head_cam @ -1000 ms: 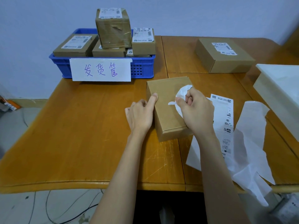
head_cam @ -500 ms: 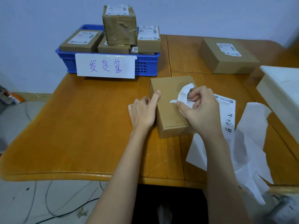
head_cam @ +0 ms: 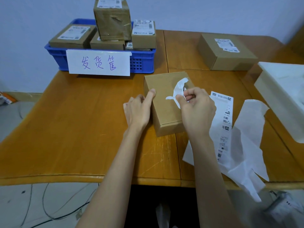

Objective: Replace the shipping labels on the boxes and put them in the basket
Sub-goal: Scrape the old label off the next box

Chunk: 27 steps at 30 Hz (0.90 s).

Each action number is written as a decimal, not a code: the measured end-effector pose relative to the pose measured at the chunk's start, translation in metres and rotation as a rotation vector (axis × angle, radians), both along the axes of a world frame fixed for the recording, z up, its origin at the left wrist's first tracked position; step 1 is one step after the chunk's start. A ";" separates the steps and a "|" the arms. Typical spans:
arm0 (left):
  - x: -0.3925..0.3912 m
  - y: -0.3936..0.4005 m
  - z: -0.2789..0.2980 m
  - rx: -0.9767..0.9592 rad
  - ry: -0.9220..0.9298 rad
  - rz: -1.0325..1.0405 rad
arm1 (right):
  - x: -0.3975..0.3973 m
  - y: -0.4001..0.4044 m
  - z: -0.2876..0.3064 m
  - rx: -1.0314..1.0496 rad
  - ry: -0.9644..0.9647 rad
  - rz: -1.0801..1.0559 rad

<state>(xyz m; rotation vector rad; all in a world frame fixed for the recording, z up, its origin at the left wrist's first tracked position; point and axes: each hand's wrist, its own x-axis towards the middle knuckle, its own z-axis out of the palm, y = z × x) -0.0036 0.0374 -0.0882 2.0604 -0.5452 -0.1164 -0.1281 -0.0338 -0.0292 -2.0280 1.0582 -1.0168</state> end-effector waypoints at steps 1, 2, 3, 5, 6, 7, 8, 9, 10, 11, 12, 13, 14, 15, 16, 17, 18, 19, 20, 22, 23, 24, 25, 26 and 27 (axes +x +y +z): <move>0.000 0.000 0.000 -0.001 -0.002 0.002 | 0.001 0.000 0.000 0.003 -0.008 -0.009; -0.001 0.000 0.001 -0.003 -0.003 0.003 | 0.002 0.000 -0.001 0.007 -0.012 -0.017; -0.001 0.001 0.001 -0.004 -0.003 0.004 | 0.003 0.000 -0.001 0.012 -0.011 -0.023; -0.002 0.001 0.002 -0.006 0.003 0.005 | 0.003 -0.001 0.000 0.024 -0.002 -0.013; -0.002 0.001 0.002 -0.003 0.006 0.003 | 0.002 -0.003 0.000 0.024 0.007 0.000; -0.002 0.001 0.002 0.002 0.011 0.001 | 0.001 -0.004 0.001 0.025 0.020 0.018; -0.002 0.000 0.003 0.005 0.023 -0.003 | 0.000 -0.005 0.001 0.027 0.034 0.039; -0.001 0.000 0.004 0.007 0.038 -0.010 | -0.001 -0.004 0.003 0.034 0.045 0.064; -0.001 0.000 0.004 0.007 0.055 -0.013 | -0.001 -0.003 0.003 0.043 0.057 0.090; -0.001 0.000 0.005 0.007 0.069 -0.015 | 0.000 0.000 0.004 0.032 0.079 0.113; -0.001 0.001 0.006 0.011 0.079 -0.018 | 0.000 0.003 0.005 0.005 0.104 0.123; -0.002 0.002 0.007 0.019 0.086 -0.026 | 0.000 0.005 0.006 -0.009 0.126 0.128; -0.003 0.003 0.009 0.025 0.094 -0.035 | -0.001 0.006 0.007 0.015 0.124 0.132; -0.004 0.004 0.012 0.029 0.108 -0.043 | -0.001 0.007 0.010 0.091 0.095 0.144; -0.004 0.005 0.015 0.031 0.125 -0.052 | -0.002 0.005 0.012 0.192 0.038 0.164; -0.004 0.005 0.018 0.031 0.142 -0.060 | -0.004 0.003 0.013 0.258 -0.016 0.186; -0.003 0.006 0.019 0.035 0.155 -0.064 | -0.006 0.001 0.013 0.274 -0.055 0.206; -0.003 0.006 0.019 0.040 0.163 -0.068 | -0.009 0.000 0.012 0.253 -0.099 0.221; -0.002 0.007 0.020 0.045 0.172 -0.069 | -0.013 -0.001 0.012 0.220 -0.152 0.232; -0.004 0.007 0.024 0.055 0.195 -0.070 | -0.021 -0.003 0.008 0.180 -0.224 0.249; -0.005 0.007 0.027 0.057 0.215 -0.070 | -0.025 -0.004 0.006 0.187 -0.220 0.273; -0.004 0.007 0.029 0.063 0.233 -0.071 | -0.028 -0.006 0.004 0.197 -0.187 0.315; -0.004 0.006 0.031 0.067 0.251 -0.077 | -0.032 -0.006 0.003 0.187 -0.117 0.368; -0.004 0.005 0.032 0.062 0.275 -0.077 | -0.034 -0.007 0.001 0.167 -0.038 0.418; -0.003 0.005 0.033 0.043 0.306 -0.070 | -0.036 -0.008 0.000 0.152 0.015 0.461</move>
